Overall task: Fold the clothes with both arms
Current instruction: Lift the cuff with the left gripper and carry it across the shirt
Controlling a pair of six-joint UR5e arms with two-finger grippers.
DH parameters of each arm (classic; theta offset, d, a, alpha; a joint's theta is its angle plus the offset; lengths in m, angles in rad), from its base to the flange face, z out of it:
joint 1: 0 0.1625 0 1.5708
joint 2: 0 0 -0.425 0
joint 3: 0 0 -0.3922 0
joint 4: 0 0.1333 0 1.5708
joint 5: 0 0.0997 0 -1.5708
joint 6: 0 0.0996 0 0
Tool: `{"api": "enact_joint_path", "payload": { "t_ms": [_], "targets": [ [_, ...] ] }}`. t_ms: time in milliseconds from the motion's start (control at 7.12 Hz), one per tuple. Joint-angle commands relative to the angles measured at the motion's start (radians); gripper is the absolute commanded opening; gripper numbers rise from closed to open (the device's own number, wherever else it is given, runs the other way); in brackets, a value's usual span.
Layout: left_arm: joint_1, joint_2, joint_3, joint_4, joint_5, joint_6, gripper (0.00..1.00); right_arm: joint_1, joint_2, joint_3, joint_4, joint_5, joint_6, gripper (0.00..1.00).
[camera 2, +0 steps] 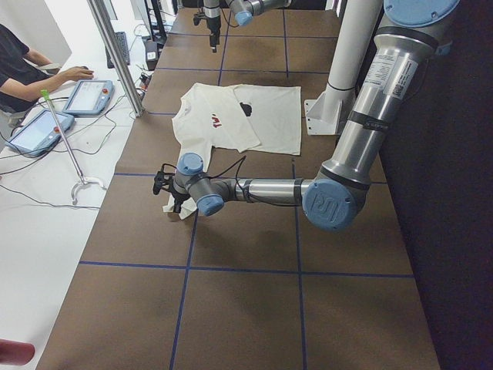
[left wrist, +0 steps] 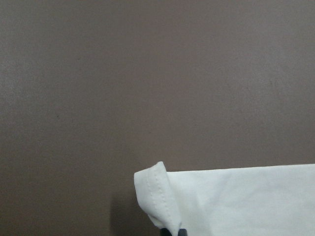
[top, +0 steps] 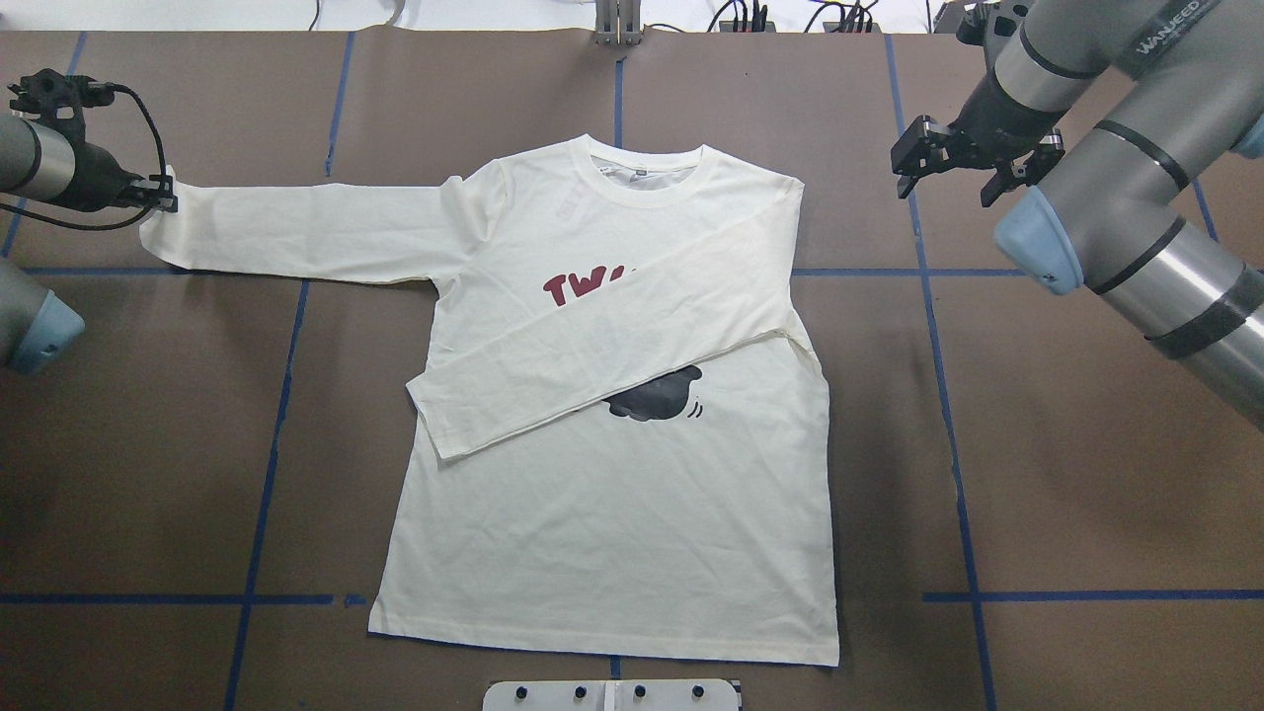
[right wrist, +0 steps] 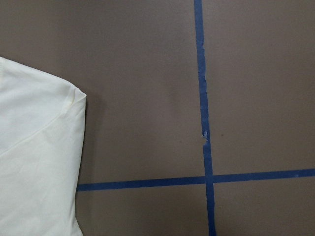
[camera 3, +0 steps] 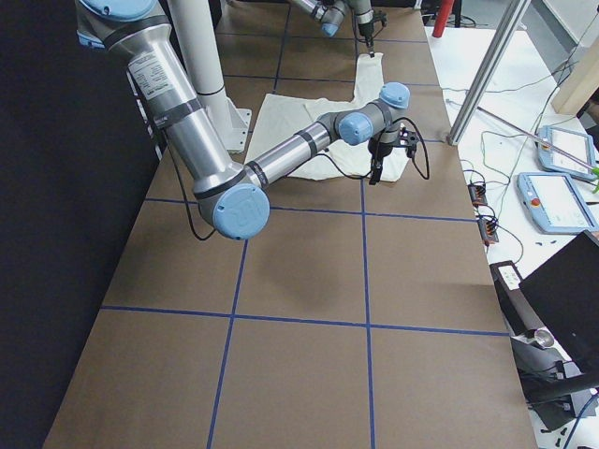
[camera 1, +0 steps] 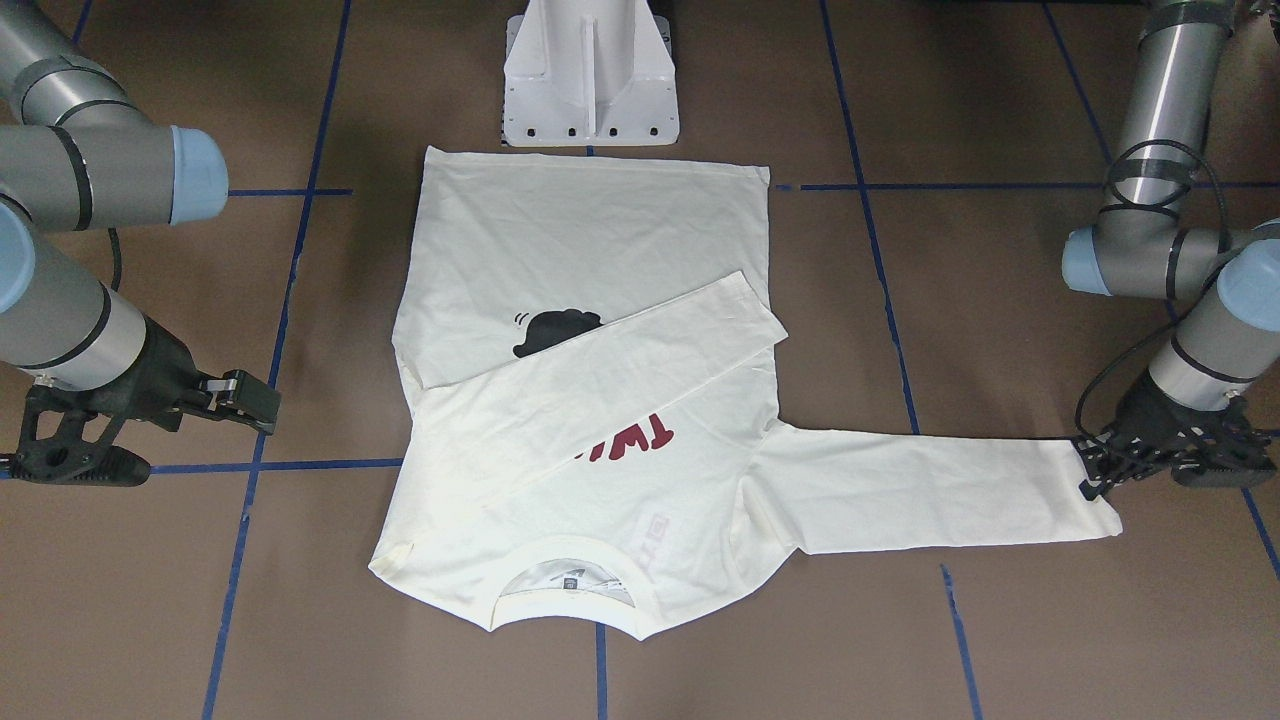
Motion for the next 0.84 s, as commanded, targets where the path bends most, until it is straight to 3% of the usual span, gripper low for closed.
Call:
{"api": "enact_joint_path", "payload": {
  "t_ms": [0, 421, 702],
  "targets": [
    [0.0, -0.03, -0.117, 0.112, 0.001, -0.1, 0.0, 0.021, -0.048, 0.009, 0.003, 0.001, -0.01, 1.0],
    [0.086, -0.207, -0.256, 0.358, 0.041, -0.327, 0.0, 0.113, -0.181, 0.011, 0.003, -0.001, -0.26, 1.0],
    [0.182, -0.429, -0.415, 0.732, 0.102, -0.347, 0.0, 0.159, -0.253, 0.011, 0.002, -0.002, -0.365, 1.0]
  ]
}}
